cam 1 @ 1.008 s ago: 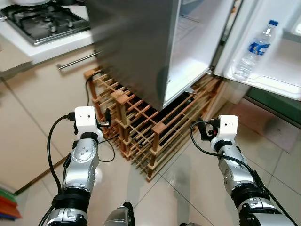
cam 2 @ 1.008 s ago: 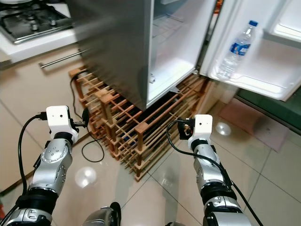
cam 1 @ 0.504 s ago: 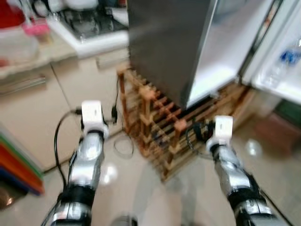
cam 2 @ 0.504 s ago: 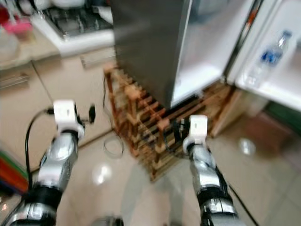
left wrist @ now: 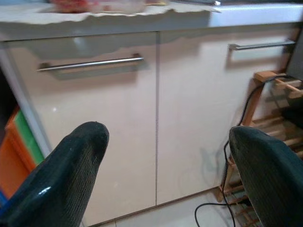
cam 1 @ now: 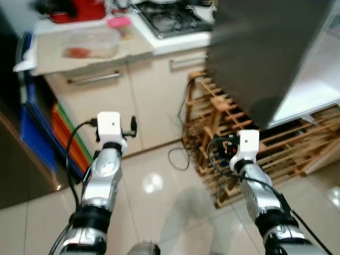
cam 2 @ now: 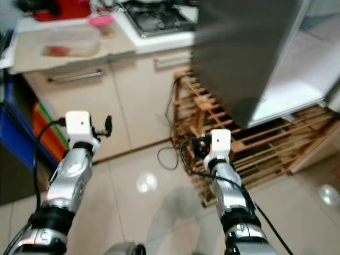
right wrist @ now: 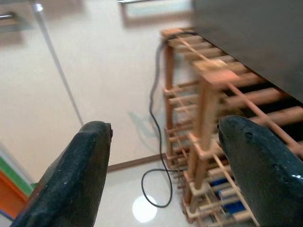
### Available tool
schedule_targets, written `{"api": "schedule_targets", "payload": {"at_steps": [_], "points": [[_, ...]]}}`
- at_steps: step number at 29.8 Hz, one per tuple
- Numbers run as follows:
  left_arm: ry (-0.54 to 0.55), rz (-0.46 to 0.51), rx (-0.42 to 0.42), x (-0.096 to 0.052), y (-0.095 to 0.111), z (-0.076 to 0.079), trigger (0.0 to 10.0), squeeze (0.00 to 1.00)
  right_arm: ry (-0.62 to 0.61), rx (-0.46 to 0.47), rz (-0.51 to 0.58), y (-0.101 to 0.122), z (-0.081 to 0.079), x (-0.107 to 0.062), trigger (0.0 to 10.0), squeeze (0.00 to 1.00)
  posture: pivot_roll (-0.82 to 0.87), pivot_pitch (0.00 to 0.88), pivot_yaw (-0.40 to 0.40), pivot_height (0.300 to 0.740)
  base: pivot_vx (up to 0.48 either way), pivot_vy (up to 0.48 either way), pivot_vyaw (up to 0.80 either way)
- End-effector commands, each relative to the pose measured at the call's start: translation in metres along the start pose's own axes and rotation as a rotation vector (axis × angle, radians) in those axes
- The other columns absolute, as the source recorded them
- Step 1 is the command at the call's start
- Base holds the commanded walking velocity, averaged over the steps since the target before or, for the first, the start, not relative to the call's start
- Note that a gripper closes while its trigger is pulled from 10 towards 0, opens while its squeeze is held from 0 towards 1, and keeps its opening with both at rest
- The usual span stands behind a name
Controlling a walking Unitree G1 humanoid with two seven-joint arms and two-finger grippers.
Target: Restocking fridge
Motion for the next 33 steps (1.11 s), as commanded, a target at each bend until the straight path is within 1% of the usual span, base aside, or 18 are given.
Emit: {"api": "schedule_targets", "payload": {"at_steps": [1,4,6,8,14,16,19,21,22,23,24,26,27,28,30,31,32,33], "points": [[0.004,0.006,0.004,0.003,0.005,0.000,10.0,0.00,0.011,0.005,0.011,0.002,-0.001,0.001,10.0,0.00,-0.02,0.021,-0.002,0.740,0.000,0.000,0.52],[-0.016,0.017,0.002,0.003,0.009,0.007,10.0,0.00,0.021,0.007,0.010,0.002,-0.003,0.001,10.0,0.01,-0.02,0.020,0.001,0.740,0.000,0.000,0.50],[-0.016,0.017,0.002,0.003,0.009,0.007,10.0,0.00,0.021,0.007,0.010,0.002,-0.003,0.001,10.0,0.01,-0.02,0.020,0.001,0.740,0.000,0.000,0.49],[-0.025,0.024,0.006,0.003,0.011,0.012,10.0,0.00,0.029,0.003,0.020,0.005,-0.004,0.003,10.0,0.03,-0.02,0.019,0.002,0.740,0.000,0.000,0.49],[-0.033,0.037,0.021,0.003,0.013,0.013,10.0,0.00,0.032,-0.006,0.053,0.014,-0.006,0.007,10.0,0.06,-0.03,0.028,0.003,0.740,0.000,0.000,0.50],[-0.040,0.038,0.006,0.002,0.014,0.014,10.0,0.00,0.033,-0.006,0.060,0.016,-0.006,0.007,10.0,0.10,-0.03,0.031,0.004,0.740,0.000,0.000,0.49],[-0.039,0.039,0.017,0.002,0.014,0.014,10.0,0.00,0.034,-0.013,0.068,0.018,-0.006,0.008,10.0,0.12,-0.03,0.032,0.004,0.740,0.000,0.000,0.49],[-0.012,0.087,0.062,0.001,0.020,0.007,10.0,0.00,0.014,-0.035,0.160,0.033,-0.006,0.008,10.0,0.13,-0.03,0.031,0.007,0.740,0.000,0.000,0.49],[-0.012,0.087,0.062,0.001,0.020,0.007,10.0,0.00,0.014,-0.035,0.160,0.033,-0.006,0.008,10.0,0.13,-0.03,0.031,0.007,0.740,0.000,0.000,0.49],[0.013,0.124,0.079,0.000,0.025,-0.004,10.0,0.00,-0.002,-0.051,0.217,0.044,-0.006,0.007,10.0,0.12,-0.03,0.033,0.006,0.740,0.000,0.000,0.46],[0.023,0.132,0.081,-0.001,0.025,-0.009,10.0,0.00,-0.008,-0.054,0.228,0.047,-0.005,0.006,10.0,0.12,-0.03,0.033,0.006,0.740,0.000,0.000,0.46],[0.023,0.132,0.081,-0.001,0.025,-0.009,10.0,0.00,-0.008,-0.054,0.228,0.047,-0.005,0.006,10.0,0.12,-0.03,0.033,0.006,0.740,0.000,0.000,0.46],[0.051,0.121,0.066,-0.006,0.022,-0.025,10.0,0.00,-0.009,-0.063,0.249,0.050,-0.007,0.001,10.0,0.10,-0.03,0.037,-0.001,0.740,0.000,0.000,0.43],[0.051,0.121,0.066,-0.006,0.022,-0.025,10.0,0.00,-0.009,-0.063,0.249,0.050,-0.007,0.001,10.0,0.10,-0.03,0.037,-0.001,0.740,0.000,0.000,0.43],[0.063,0.083,0.045,-0.013,0.012,-0.035,10.0,0.00,-0.001,-0.087,0.263,0.048,-0.011,-0.008,10.0,0.10,-0.02,0.037,-0.004,0.740,0.000,0.000,0.42],[0.054,0.066,0.036,-0.018,0.007,-0.035,10.0,0.00,0.008,-0.082,0.257,0.045,-0.013,-0.012,10.0,0.09,-0.02,0.035,-0.007,0.740,0.000,0.000,0.42],[0.000,0.046,0.036,-0.032,-0.004,-0.032,10.0,0.00,0.043,-0.098,0.240,0.034,-0.019,-0.024,10.0,0.10,-0.03,0.026,-0.010,0.740,0.000,0.000,0.43],[0.000,0.046,0.036,-0.032,-0.004,-0.032,10.0,0.00,0.043,-0.098,0.240,0.034,-0.019,-0.024,10.0,0.10,-0.03,0.026,-0.010,0.740,0.000,0.000,0.43]]}}
Point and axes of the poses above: a point about 5 cm out from each wrist's last joint towards the gripper, its own x axis pointing out of the wrist towards the gripper, its own y axis along the axis of the wrist's last joint, z = x × y, the point moved 1 cm from there along x, pointing out of the wrist towards the gripper, and after that the axes turned 4 degrees about x, right-handed, at the moved point
